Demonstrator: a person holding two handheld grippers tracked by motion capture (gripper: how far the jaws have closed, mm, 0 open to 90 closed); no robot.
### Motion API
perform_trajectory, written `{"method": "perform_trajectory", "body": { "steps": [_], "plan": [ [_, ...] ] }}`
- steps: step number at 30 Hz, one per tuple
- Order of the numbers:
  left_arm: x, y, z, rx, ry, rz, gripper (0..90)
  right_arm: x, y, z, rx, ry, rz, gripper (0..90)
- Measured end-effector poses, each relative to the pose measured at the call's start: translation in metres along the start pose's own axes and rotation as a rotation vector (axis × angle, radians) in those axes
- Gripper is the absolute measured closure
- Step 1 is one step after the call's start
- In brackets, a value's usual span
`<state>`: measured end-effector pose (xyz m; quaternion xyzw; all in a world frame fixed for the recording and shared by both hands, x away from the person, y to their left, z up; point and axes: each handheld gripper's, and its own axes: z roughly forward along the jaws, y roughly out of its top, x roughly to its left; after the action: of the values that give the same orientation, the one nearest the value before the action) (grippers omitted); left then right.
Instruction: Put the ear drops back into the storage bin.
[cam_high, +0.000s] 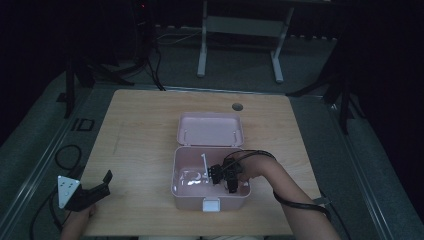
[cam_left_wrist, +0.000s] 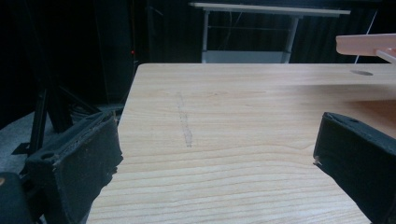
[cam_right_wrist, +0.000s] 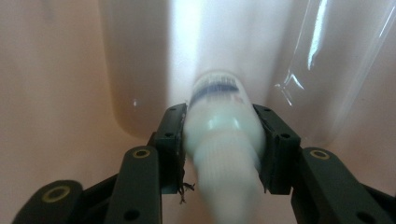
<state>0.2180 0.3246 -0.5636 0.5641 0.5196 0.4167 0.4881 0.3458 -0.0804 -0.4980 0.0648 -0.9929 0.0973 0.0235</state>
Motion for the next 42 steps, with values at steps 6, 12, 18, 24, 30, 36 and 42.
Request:
{"method": "perform_trajectory", "body": {
  "steps": [6, 12, 18, 24, 30, 36, 42],
  "plan": [
    [0.0, 0.0, 0.0, 0.0, 0.0, 0.0, 1.0, 0.001, -0.001, -0.002, 0.0, 0.008, -0.002, 54.6],
    [0.0, 0.0, 0.0, 0.001, 0.001, 0.0, 0.9, 0.003, -0.004, -0.018, -0.028, -0.002, -0.002, 53.2],
    [0.0, 0.0, 0.0, 0.001, 0.002, 0.0, 0.9, 0.008, -0.01, -0.043, -0.07, -0.027, -0.009, 47.3],
    [0.0, 0.0, 0.0, 0.001, 0.002, 0.0, 0.9, 0.012, -0.026, -0.077, -0.137, -0.064, 0.018, 38.1],
    [0.0, 0.0, 0.0, -0.001, 0.002, -0.002, 0.9, 0.014, -0.044, -0.096, -0.198, -0.098, 0.058, 25.8],
    [0.0, 0.0, 0.0, 0.001, 0.002, 0.001, 0.9, 0.014, -0.075, -0.108, -0.274, -0.088, 0.116, 17.5],
    [0.0, 0.0, 0.0, -0.001, 0.003, 0.0, 0.9, 0.016, -0.106, -0.106, -0.301, -0.114, 0.167, 14.0]
  ]
}}
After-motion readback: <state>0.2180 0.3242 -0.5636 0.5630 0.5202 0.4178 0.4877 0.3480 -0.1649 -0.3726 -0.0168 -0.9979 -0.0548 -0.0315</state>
